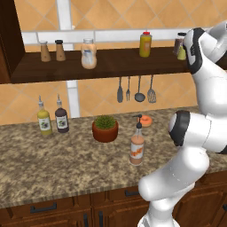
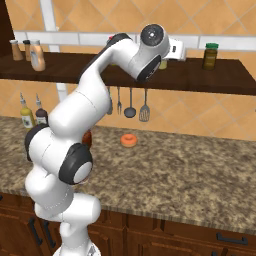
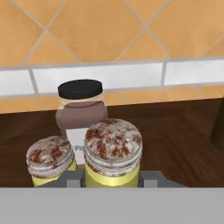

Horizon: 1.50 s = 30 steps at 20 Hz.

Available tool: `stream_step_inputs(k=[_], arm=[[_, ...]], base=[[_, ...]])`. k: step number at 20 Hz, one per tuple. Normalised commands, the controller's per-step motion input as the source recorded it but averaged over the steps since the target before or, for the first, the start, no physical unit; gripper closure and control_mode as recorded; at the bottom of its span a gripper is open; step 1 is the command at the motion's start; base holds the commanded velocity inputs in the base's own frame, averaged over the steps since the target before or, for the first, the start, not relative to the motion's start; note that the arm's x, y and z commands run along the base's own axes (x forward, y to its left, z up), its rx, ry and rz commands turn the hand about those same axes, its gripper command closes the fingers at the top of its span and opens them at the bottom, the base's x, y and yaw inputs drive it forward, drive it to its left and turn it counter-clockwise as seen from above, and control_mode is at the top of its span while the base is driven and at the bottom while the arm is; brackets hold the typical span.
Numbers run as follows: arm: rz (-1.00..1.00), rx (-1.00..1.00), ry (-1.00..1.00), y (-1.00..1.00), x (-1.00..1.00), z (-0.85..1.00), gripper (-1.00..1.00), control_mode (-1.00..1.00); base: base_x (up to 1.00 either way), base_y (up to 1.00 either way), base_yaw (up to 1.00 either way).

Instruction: Put the shaker and condiment bottle from the counter next to their counterparts in the cabinet.

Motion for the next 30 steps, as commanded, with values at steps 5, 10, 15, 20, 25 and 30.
stream_step_inputs(k=[5, 10, 15, 20, 25, 30], arm=[[0.0, 0.0, 0.0, -0.08, 0.01, 0.0, -1.0, -1.0], [0.0, 0.0, 0.0, -0.41, 0.0, 0.0, -1.0, -1.0], [0.03, 0.02, -0.03, -0.25, -0.51, 0.0, -1.0, -1.0], [0.22, 0.01, -0.01, 0.01, -0.86, -0.14, -1.0, -1.0], [0.41, 0.01, 0.0, 0.22, -0.97, -0.34, -1.0, -1.0], [0.46, 0.01, 0.0, 0.64, -0.36, -0.35, -1.0, -1.0]], base=[[0.0, 0.0, 0.0], [0.0, 0.0, 0.0], [0.0, 0.0, 0.0], [0.0, 0.0, 0.0], [0.0, 0.0, 0.0], [0.0, 0.0, 0.0]])
